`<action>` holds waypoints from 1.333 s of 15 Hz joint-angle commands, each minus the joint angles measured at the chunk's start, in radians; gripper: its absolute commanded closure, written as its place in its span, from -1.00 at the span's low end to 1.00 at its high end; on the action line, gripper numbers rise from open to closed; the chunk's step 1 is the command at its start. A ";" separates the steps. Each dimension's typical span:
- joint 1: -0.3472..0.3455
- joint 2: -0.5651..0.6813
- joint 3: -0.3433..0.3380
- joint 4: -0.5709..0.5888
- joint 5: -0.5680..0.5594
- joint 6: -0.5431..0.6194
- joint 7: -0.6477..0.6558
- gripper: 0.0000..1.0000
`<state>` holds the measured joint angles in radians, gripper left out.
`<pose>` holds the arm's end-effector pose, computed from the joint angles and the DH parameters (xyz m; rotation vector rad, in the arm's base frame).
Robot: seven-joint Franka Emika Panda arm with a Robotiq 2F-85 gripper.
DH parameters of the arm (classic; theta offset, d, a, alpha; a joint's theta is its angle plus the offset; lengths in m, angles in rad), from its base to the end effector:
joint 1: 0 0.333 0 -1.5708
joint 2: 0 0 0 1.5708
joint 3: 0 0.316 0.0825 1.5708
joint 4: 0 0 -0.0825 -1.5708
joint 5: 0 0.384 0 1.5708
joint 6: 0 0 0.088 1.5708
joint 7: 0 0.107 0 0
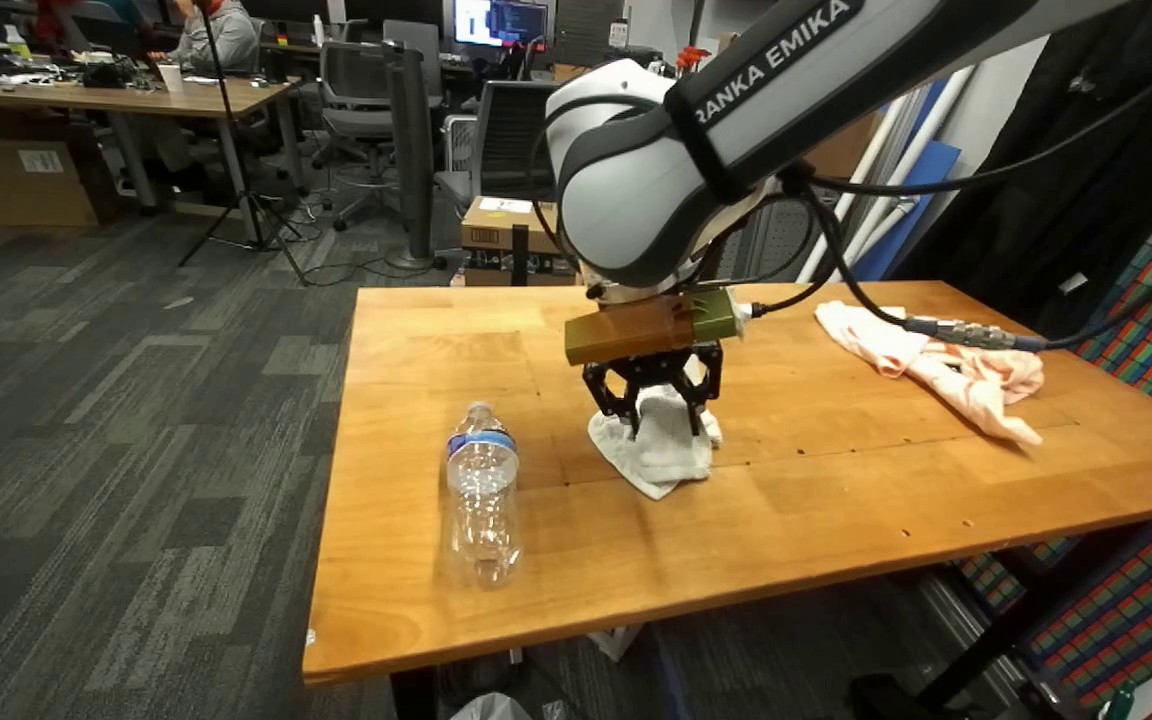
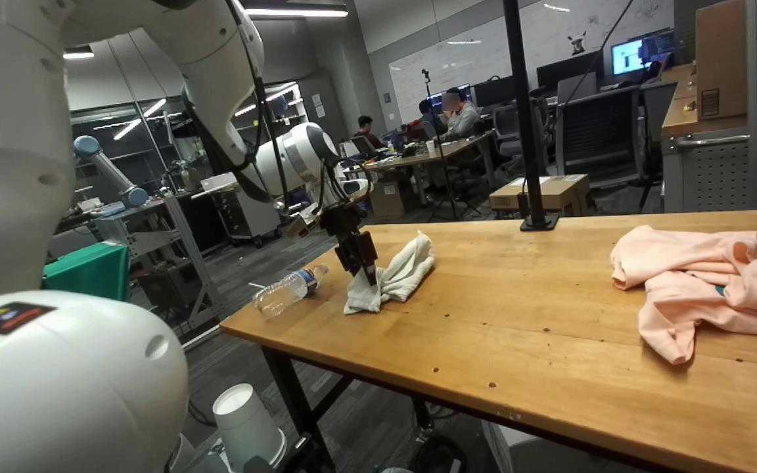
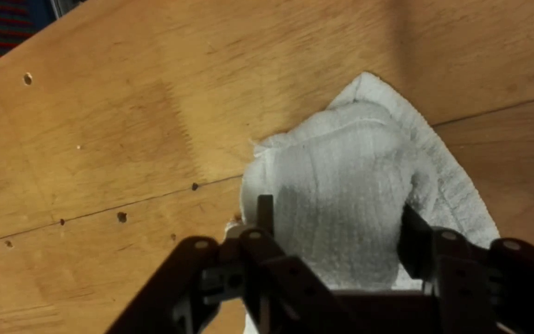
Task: Fold the towel
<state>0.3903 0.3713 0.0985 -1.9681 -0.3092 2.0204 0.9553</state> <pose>0.5182 0.2541 0.2631 2.7405 -0.3974 -0.1257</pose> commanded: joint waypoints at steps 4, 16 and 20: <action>-0.044 -0.305 0.011 -0.139 -0.073 0.007 0.059 -1.00; -0.173 -0.625 0.116 -0.253 -0.062 -0.011 0.117 -1.00; -0.176 -0.652 0.122 -0.281 -0.061 -0.008 0.125 -1.00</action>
<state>0.2601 -0.2788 0.1786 -2.2506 -0.3834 2.0107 1.0903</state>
